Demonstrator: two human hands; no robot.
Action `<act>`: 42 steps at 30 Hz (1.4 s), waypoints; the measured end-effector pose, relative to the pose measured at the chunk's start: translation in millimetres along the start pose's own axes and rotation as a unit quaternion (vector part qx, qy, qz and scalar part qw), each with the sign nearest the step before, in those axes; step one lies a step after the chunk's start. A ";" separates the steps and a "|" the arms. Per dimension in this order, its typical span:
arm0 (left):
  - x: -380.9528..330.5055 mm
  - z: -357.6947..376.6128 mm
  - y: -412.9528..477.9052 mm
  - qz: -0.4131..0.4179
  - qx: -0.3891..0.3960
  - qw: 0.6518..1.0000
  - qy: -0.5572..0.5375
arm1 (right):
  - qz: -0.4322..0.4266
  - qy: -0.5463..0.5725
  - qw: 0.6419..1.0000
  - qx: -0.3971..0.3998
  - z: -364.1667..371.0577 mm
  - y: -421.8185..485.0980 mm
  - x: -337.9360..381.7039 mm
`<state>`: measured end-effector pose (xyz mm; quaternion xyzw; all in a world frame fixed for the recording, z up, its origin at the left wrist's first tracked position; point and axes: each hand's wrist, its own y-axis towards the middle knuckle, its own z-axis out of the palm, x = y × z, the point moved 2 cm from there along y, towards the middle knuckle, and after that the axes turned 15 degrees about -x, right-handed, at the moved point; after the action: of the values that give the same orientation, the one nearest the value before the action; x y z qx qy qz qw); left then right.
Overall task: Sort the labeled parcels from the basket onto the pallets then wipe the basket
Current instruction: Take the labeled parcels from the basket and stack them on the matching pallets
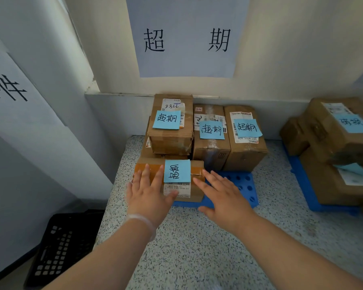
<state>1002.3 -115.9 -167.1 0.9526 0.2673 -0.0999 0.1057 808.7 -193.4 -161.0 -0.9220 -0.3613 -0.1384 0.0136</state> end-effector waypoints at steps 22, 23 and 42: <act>-334.3 -29.0 -266.5 0.438 0.061 0.895 -0.060 | 0.375 -0.080 0.918 -0.100 -132.4 -404.7 -126.9; -354.9 -31.6 -285.9 0.459 0.061 0.884 -0.069 | 0.394 -0.088 0.908 -0.111 -140.6 -431.7 -131.5; -638.4 -92.3 -535.9 0.719 0.050 0.662 -0.206 | 0.638 -0.183 0.698 -0.268 -267.8 -745.2 -191.9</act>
<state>196.0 43.4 -0.4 0.8072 -0.5349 -0.2000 0.1495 109.4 196.5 -10.3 -0.9031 0.3711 -0.0158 -0.2155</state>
